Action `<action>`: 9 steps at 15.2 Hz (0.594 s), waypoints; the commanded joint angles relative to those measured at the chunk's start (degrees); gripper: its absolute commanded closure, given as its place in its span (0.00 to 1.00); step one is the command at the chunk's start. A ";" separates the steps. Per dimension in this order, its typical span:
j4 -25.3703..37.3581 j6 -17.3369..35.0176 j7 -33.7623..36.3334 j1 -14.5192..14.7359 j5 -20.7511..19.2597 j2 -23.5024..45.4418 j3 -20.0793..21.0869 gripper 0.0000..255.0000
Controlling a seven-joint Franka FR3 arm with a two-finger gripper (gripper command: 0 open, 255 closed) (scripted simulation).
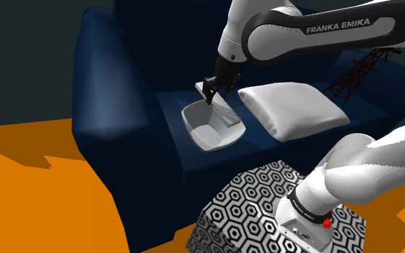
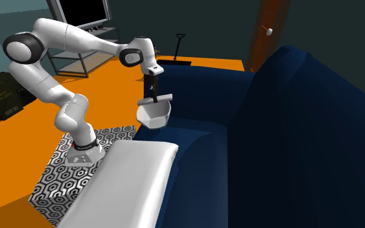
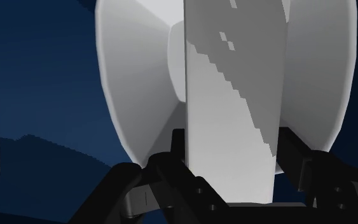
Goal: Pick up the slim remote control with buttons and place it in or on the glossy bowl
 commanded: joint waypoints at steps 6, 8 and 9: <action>0.01 0.01 0.00 0.00 0.00 -0.01 0.00 0.00; 1.38 -2.04 -0.10 0.09 0.12 -0.70 -0.08 0.00; 2.81 -4.08 -0.19 0.16 0.23 -1.31 -0.14 0.00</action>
